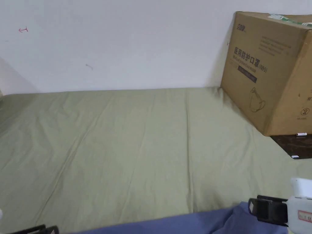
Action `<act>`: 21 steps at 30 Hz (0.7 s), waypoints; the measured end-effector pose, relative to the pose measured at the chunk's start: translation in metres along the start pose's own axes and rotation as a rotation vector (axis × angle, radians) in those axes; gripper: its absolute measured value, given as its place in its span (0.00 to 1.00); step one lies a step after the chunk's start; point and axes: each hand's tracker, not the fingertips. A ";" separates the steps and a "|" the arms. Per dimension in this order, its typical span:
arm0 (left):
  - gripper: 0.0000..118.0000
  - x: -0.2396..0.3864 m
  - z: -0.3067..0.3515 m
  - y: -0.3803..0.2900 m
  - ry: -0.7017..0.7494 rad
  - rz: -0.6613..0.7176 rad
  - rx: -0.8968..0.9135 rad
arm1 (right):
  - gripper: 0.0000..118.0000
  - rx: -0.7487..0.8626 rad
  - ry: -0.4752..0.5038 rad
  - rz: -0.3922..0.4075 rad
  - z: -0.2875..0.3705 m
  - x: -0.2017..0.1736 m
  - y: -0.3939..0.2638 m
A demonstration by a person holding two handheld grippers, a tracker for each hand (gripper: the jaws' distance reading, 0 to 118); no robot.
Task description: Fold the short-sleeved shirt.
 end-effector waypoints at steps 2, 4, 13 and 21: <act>0.98 0.021 0.005 0.004 0.012 -0.029 0.053 | 0.99 0.043 0.000 0.026 0.005 -0.022 0.005; 0.96 0.037 0.008 0.008 0.025 -0.086 0.075 | 0.97 0.054 0.024 0.032 0.009 -0.044 0.004; 0.00 0.024 0.000 0.016 0.010 -0.102 0.057 | 0.00 0.064 0.093 0.109 0.009 -0.082 -0.003; 0.60 -0.151 -0.034 -0.009 -0.319 0.429 -0.093 | 0.00 0.016 0.068 0.131 0.013 -0.079 -0.005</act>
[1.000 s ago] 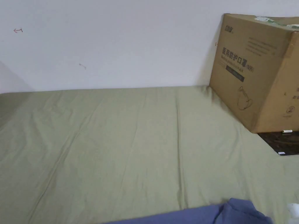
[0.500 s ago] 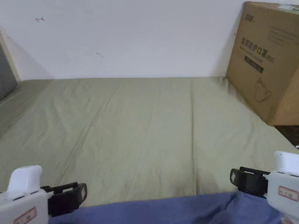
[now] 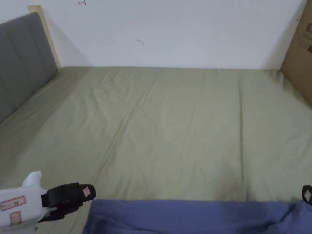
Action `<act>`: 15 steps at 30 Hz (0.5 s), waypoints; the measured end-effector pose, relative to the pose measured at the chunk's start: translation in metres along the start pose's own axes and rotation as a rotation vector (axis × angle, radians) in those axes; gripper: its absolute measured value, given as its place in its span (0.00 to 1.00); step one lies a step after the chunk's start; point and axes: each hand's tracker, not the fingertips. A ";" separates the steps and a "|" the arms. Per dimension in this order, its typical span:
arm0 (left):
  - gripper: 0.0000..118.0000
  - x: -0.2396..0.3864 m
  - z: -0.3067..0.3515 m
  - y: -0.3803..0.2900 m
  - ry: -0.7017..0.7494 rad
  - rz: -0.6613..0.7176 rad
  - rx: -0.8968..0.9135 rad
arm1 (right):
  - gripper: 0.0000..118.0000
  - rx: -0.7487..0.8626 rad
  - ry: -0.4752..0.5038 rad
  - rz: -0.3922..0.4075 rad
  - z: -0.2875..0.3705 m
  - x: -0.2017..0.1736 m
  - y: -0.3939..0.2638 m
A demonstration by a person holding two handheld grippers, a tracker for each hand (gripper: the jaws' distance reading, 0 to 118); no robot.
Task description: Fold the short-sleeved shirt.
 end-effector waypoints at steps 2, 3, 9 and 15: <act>0.99 -0.027 -0.004 -0.003 -0.028 0.029 -0.029 | 0.00 -0.020 -0.016 -0.001 -0.003 0.000 0.000; 0.98 -0.038 -0.009 0.000 -0.057 0.066 -0.023 | 0.00 -0.029 -0.016 -0.009 -0.005 0.000 0.000; 1.00 -0.063 -0.068 -0.029 -0.292 0.273 -0.165 | 0.00 -0.082 -0.061 0.034 -0.016 -0.007 0.002; 0.90 -0.048 -0.103 -0.034 -0.450 0.254 -0.219 | 0.00 -0.100 -0.046 0.038 -0.018 -0.010 0.014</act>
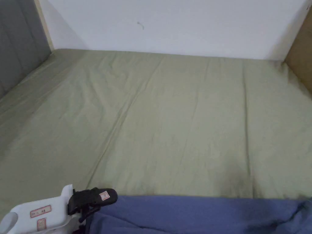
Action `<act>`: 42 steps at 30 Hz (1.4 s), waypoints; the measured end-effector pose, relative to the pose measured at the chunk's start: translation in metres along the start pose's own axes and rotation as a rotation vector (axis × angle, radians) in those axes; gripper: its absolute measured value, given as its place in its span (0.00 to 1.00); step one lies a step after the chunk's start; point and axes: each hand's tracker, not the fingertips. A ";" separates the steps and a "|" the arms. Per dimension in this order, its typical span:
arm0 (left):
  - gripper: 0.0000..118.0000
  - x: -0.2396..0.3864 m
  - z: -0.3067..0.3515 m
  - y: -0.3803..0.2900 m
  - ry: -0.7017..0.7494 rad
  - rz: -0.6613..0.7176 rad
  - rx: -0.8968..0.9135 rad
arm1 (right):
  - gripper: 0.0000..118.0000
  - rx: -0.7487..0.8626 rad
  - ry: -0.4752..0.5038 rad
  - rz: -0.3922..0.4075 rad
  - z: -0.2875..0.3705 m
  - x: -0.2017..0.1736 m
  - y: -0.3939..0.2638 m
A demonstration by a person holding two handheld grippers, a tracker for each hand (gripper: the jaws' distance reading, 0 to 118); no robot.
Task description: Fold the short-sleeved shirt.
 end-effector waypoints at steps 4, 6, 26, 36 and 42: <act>0.09 -0.052 0.017 0.029 0.319 0.004 0.012 | 0.00 -0.007 0.030 -0.016 -0.003 -0.003 0.002; 0.09 -0.018 0.000 0.014 0.268 -0.055 0.051 | 0.00 -0.016 0.036 -0.009 -0.005 -0.006 0.001; 0.15 0.146 -0.124 -0.060 0.682 -0.533 -0.078 | 0.00 -0.017 0.134 -0.011 -0.004 -0.006 -0.015; 0.90 0.153 -0.139 -0.065 0.697 -0.555 -0.086 | 0.00 0.002 0.120 -0.053 0.006 0.013 -0.017; 0.00 0.132 -0.122 -0.062 0.692 -0.517 -0.090 | 0.00 0.003 0.132 -0.069 -0.002 0.015 -0.018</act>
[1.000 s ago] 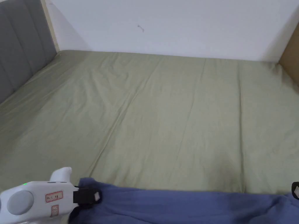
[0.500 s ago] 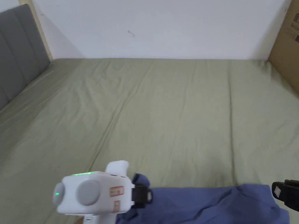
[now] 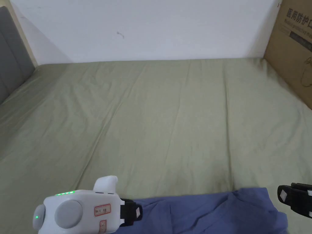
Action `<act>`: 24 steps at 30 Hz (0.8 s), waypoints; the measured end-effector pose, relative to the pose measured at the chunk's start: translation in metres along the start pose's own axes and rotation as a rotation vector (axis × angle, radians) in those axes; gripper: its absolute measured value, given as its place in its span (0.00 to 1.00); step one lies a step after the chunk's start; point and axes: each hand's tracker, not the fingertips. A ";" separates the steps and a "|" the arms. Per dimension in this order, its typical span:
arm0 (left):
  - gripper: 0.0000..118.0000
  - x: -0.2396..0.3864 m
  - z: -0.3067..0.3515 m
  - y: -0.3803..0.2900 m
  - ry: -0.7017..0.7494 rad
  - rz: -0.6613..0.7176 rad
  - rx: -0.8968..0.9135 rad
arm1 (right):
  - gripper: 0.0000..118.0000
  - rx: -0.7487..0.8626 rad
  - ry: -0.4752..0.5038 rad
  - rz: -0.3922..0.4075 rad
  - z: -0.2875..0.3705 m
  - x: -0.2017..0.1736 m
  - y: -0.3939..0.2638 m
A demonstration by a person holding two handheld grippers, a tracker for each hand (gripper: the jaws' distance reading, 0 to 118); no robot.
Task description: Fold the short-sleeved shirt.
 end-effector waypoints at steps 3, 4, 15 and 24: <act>0.00 0.011 -0.031 -0.008 -0.076 -0.030 -0.083 | 0.00 -0.012 0.001 0.004 -0.004 -0.001 -0.005; 0.00 0.015 -0.041 -0.005 -0.096 -0.031 -0.110 | 0.00 -0.018 0.003 0.000 -0.005 -0.001 -0.006; 0.00 -0.004 -0.048 -0.018 -0.256 0.110 -0.143 | 0.00 -0.038 -0.005 0.018 -0.007 0.001 -0.011; 0.99 -0.142 0.065 -0.022 -0.252 0.323 0.114 | 0.00 -0.042 0.002 0.021 -0.014 -0.004 -0.005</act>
